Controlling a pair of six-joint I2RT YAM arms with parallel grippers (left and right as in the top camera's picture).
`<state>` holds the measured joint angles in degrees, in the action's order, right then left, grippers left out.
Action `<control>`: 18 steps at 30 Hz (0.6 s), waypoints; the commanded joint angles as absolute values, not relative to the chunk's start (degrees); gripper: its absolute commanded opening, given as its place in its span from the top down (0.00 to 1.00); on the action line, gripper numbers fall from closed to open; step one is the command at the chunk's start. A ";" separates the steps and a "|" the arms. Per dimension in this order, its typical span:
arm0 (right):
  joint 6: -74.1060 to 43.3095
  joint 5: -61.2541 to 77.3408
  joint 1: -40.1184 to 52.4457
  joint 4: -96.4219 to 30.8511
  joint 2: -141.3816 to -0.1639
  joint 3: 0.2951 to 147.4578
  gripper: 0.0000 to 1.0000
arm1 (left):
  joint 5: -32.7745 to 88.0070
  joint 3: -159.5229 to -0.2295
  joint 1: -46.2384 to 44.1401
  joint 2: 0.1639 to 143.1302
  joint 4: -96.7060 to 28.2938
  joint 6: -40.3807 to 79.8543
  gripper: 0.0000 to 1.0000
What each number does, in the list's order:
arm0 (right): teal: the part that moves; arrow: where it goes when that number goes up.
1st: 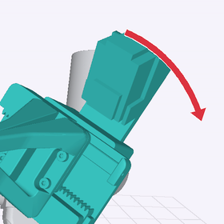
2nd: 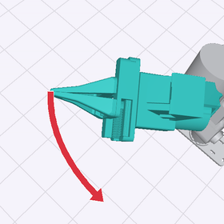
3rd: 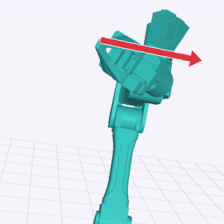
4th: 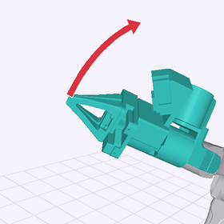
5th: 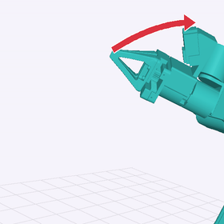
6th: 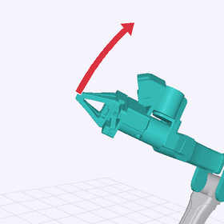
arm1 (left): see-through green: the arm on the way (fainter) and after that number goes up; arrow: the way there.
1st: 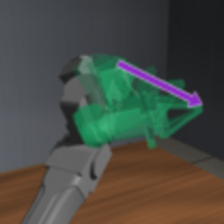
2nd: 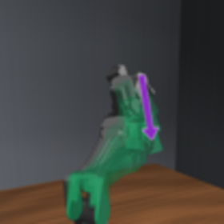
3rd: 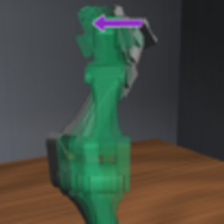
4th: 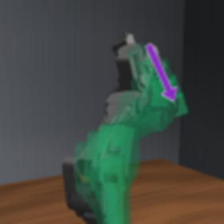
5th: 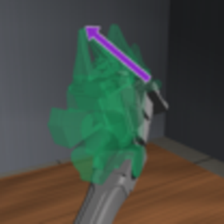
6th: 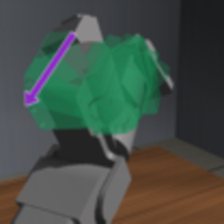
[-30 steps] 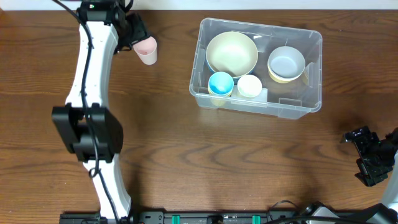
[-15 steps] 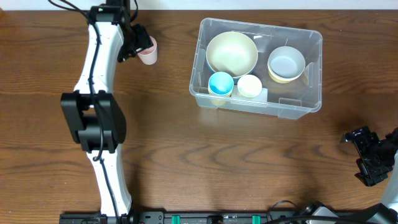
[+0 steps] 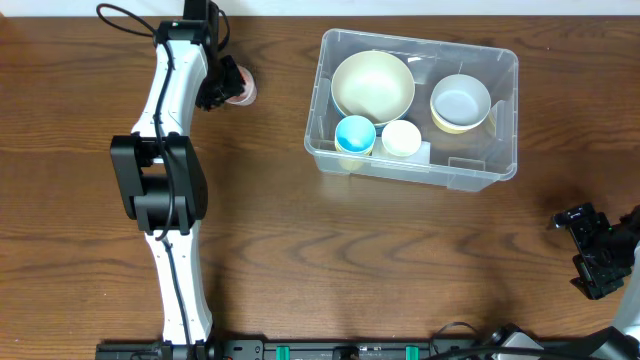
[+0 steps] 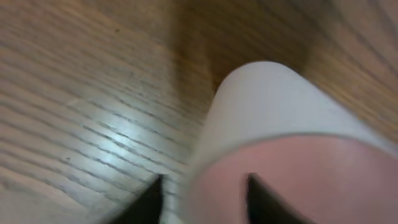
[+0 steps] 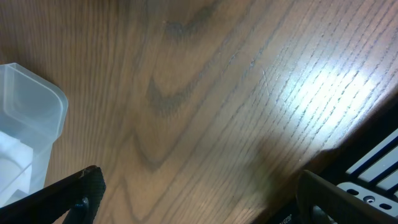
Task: Pack container
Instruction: 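Grasp the pink cup rim with the left gripper, then lift the pink cup and carry it over the white cup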
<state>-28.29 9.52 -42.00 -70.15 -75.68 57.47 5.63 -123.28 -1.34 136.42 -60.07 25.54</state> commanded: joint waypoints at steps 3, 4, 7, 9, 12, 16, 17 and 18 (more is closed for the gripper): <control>-29.12 9.89 -42.48 -70.04 -75.00 57.49 0.01 | 4.97 -123.24 -1.30 136.29 -61.39 25.21 0.94; -29.12 9.89 -42.48 -70.04 -75.00 57.49 0.01 | 4.97 -123.24 -1.30 136.14 -61.89 25.19 0.94; -29.12 9.89 -42.48 -70.04 -75.00 57.49 0.01 | 4.97 -123.24 -1.30 134.69 -63.44 25.15 0.94; -29.12 9.89 -42.48 -70.04 -75.00 57.49 0.01 | 5.15 -123.26 -1.30 132.75 -64.07 25.08 0.94; -29.12 9.89 -42.48 -70.04 -75.00 57.49 0.01 | 8.49 -123.26 -1.32 127.70 -63.75 22.55 0.94; -29.12 9.89 -42.48 -70.04 -75.00 57.49 0.01 | 13.10 -123.26 -1.76 117.73 -61.91 21.45 0.94; -29.12 9.89 -42.48 -70.04 -75.00 57.49 0.01 | 14.39 -123.26 -2.20 114.65 -61.32 21.43 0.94; -29.12 9.89 -42.48 -70.04 -75.00 57.49 0.01 | 15.53 -123.26 -2.81 112.01 -60.90 21.26 0.94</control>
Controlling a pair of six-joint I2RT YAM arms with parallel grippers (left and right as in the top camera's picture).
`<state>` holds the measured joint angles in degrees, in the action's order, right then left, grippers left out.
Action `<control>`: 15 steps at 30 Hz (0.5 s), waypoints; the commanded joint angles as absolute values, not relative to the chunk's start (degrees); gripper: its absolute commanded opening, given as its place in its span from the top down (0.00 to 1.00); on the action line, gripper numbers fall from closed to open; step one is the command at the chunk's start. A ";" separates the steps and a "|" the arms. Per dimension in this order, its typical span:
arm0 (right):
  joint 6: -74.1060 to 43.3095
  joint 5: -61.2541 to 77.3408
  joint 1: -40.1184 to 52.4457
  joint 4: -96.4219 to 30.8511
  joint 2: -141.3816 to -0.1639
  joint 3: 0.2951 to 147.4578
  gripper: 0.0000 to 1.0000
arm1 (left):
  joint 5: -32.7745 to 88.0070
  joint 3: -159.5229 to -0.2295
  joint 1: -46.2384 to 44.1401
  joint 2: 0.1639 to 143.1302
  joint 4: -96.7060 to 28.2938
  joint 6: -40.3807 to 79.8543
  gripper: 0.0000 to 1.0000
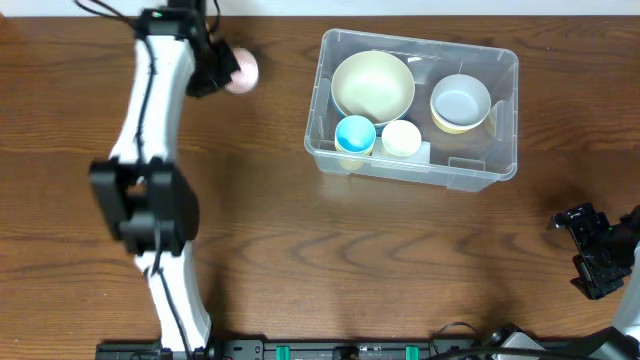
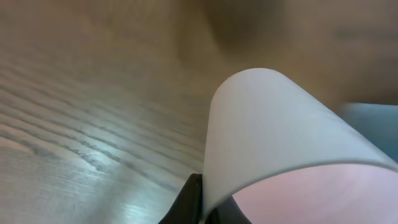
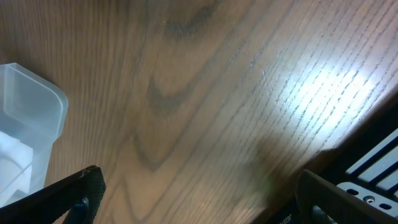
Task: Pack container
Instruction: 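Lift the pink cup and carry it over the white cup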
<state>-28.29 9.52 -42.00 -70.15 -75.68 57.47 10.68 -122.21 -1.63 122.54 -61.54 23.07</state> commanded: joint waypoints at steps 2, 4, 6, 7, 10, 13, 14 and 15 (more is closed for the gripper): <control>-29.12 9.89 -42.48 -70.04 -75.00 57.49 0.01 | 17.98 -123.26 -5.15 106.43 -60.12 19.92 0.94; -29.12 9.89 -42.48 -70.04 -75.00 57.49 0.01 | 17.98 -123.26 -9.19 101.65 -59.70 18.68 0.94; -29.12 9.89 -42.48 -70.04 -75.00 57.49 0.01 | 17.96 -123.26 -14.33 98.56 -59.18 16.23 0.94; -29.12 9.89 -42.48 -70.04 -75.00 57.49 0.01 | 17.91 -123.26 -17.76 97.34 -58.98 15.14 0.94; -29.12 9.89 -42.48 -70.04 -75.00 57.49 0.01 | 13.37 -123.24 -27.44 96.38 -59.11 14.52 0.94; -29.12 9.89 -42.48 -70.04 -75.00 57.49 0.01 | 5.67 -123.24 -35.42 97.97 -59.40 14.55 0.95; -29.10 9.89 -42.48 -70.04 -75.00 57.49 0.01 | 3.18 -123.24 -37.87 99.04 -59.51 14.59 0.94; -29.12 9.89 -42.48 -70.04 -75.00 57.49 0.01 | 1.93 -123.24 -39.33 100.03 -59.64 14.59 0.94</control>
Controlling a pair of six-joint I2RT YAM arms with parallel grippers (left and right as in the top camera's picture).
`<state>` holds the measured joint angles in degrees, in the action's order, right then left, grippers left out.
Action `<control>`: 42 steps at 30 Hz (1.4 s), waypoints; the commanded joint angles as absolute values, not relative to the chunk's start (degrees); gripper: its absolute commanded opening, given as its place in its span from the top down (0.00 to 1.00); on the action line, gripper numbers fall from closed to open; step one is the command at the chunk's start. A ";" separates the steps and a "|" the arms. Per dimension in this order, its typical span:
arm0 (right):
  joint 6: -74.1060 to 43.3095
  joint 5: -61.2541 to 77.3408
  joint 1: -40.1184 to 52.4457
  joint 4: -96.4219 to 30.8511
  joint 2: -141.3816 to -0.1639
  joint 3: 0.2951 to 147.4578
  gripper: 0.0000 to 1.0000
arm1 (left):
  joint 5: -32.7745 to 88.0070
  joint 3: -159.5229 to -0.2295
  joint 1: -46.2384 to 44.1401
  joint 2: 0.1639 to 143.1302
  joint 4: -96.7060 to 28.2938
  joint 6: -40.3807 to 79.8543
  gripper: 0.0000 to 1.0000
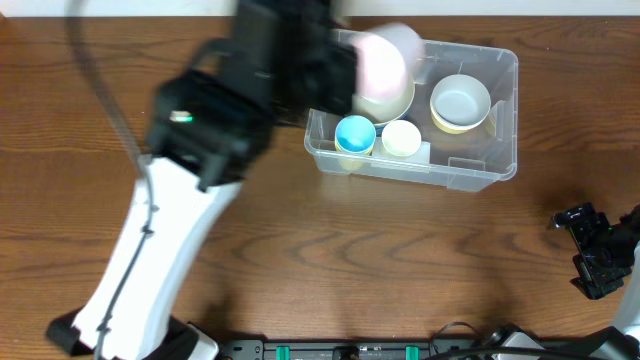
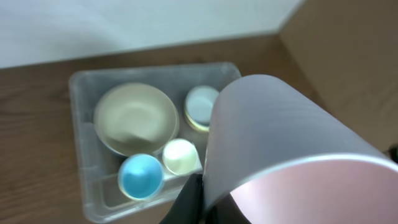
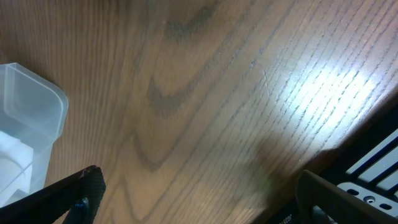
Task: Pack container
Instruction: 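Lift the pink cup and carry it over the white cup, then lower the pink cup into the white cup and open the left gripper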
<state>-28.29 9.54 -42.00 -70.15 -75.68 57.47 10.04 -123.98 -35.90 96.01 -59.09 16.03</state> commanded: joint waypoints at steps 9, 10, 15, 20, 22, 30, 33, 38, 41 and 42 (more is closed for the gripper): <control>-29.12 9.89 -42.48 -70.04 -75.00 57.49 0.01 | 0.80 -123.24 -42.00 111.55 -61.41 14.24 0.94; -29.12 9.89 -42.48 -70.04 -75.00 57.49 0.01 | 0.80 -123.24 -41.82 112.99 -61.45 13.52 0.94; -29.12 9.89 -42.48 -70.04 -75.00 57.49 0.01 | 0.82 -123.24 -41.82 118.39 -61.87 12.88 0.94; -29.12 9.89 -42.48 -70.04 -75.00 57.49 0.01 | 0.80 -123.22 -41.74 121.30 -62.11 12.86 0.94; -29.12 9.89 -42.48 -70.04 -75.00 57.49 0.01 | 0.75 -123.22 -41.74 121.84 -62.02 12.84 0.94; -29.12 9.89 -42.48 -70.04 -75.00 57.49 0.01 | 0.38 -123.22 -40.34 123.28 -61.93 12.25 0.94; -29.12 9.89 -42.48 -70.04 -75.00 57.49 0.01 | 0.40 -123.22 -39.51 124.22 -62.15 12.25 0.94; -29.12 9.89 -42.48 -70.04 -75.00 57.49 0.01 | 0.38 -123.17 -38.65 124.73 -61.76 12.23 0.94; -29.12 9.89 -42.48 -70.04 -75.00 57.49 0.01 | 0.40 -123.17 -38.41 124.75 -61.21 12.23 0.94; -29.12 9.89 -42.48 -70.04 -75.00 57.49 0.01 | 0.40 -123.17 -38.41 124.75 -61.12 12.23 0.94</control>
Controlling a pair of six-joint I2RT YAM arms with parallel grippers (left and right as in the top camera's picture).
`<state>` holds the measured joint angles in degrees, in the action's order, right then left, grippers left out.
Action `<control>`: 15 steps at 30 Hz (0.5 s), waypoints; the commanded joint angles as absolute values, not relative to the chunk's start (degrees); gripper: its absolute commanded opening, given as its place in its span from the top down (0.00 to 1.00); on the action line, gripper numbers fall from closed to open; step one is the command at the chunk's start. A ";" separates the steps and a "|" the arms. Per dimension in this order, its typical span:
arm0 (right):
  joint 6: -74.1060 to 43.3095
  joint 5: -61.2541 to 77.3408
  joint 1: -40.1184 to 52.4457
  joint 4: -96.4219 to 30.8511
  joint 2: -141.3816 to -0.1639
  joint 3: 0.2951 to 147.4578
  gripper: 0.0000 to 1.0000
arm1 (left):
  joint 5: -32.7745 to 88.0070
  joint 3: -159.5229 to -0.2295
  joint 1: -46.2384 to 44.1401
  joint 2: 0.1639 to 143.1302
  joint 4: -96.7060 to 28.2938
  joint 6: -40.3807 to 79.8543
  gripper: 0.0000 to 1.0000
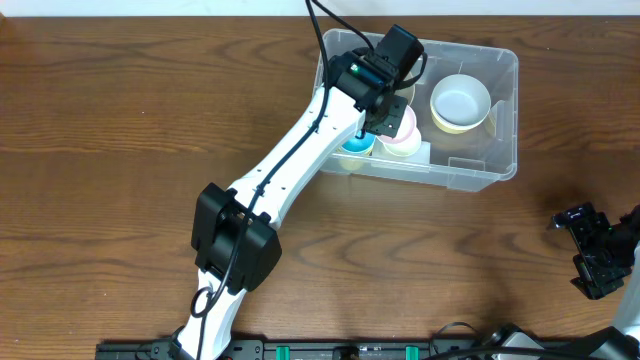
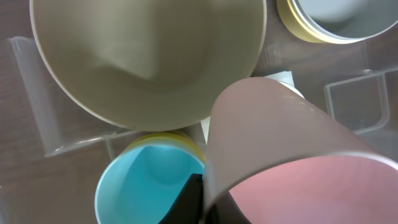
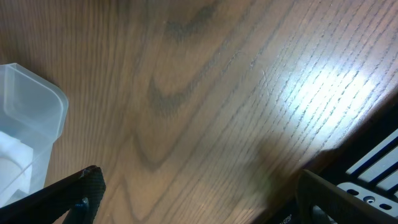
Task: Pack container
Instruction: 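Lower the pink cup into the white cup and open the left gripper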
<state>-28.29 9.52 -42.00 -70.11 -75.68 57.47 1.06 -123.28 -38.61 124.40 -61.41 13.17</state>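
My left gripper (image 1: 386, 110) is shut on the rim of a pink cup (image 1: 404, 132) low inside the clear plastic container (image 1: 505, 160). In the left wrist view the pink cup (image 2: 292, 155) fills the lower right, one dark finger (image 2: 193, 199) pressed against its wall. Beside it stand a blue cup (image 2: 146, 183), a large beige bowl (image 2: 149, 56) and a white bowl with a yellow rim (image 2: 329, 18). The small cream cup is hidden under the pink cup. My right gripper (image 1: 597, 258) is open at the table's right edge, holding nothing.
The right wrist view shows bare wood between the open fingers (image 3: 84, 190) and one corner of the container (image 3: 28, 118). A dark rail with cables (image 1: 330, 350) runs along the table's front edge.
The left gripper with the pink cup was high above the container's left part; now it is down inside it, over the spot of the cream cup. The right arm has not moved.
The left gripper was around the pink cup on the table far left of the container. Then it held the cup by its rim at the back edge, then high over the container, and now low inside it beside the blue cup.
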 commanded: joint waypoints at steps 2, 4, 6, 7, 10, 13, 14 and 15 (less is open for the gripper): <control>-29.12 9.89 -42.48 -70.04 -75.00 57.49 0.01 | 0.62 -123.17 -38.41 124.75 -61.01 12.23 0.93; -29.12 9.89 -42.48 -70.04 -75.00 57.49 0.01 | 1.04 -123.17 -38.44 124.75 -61.01 12.23 0.94; -29.12 9.89 -42.48 -70.04 -75.00 57.49 0.01 | 1.04 -123.17 -38.44 124.75 -61.08 12.25 0.94; -29.10 9.89 -42.48 -70.04 -75.00 57.49 0.01 | 1.06 -123.17 -38.44 124.75 -61.17 12.25 0.94; -29.12 9.89 -42.48 -70.04 -75.00 57.49 0.01 | 1.13 -123.17 -38.44 124.75 -61.49 12.25 0.94; -29.12 9.89 -42.48 -70.04 -75.00 57.49 0.01 | 3.62 -123.17 -38.44 124.75 -61.95 11.38 0.94; -29.12 9.89 -42.48 -70.04 -75.00 57.49 0.01 | 4.27 -123.17 -38.44 124.75 -62.15 10.90 0.94; -29.12 9.89 -42.48 -70.04 -75.00 57.49 0.01 | 4.27 -123.17 -38.44 124.75 -62.37 10.90 0.94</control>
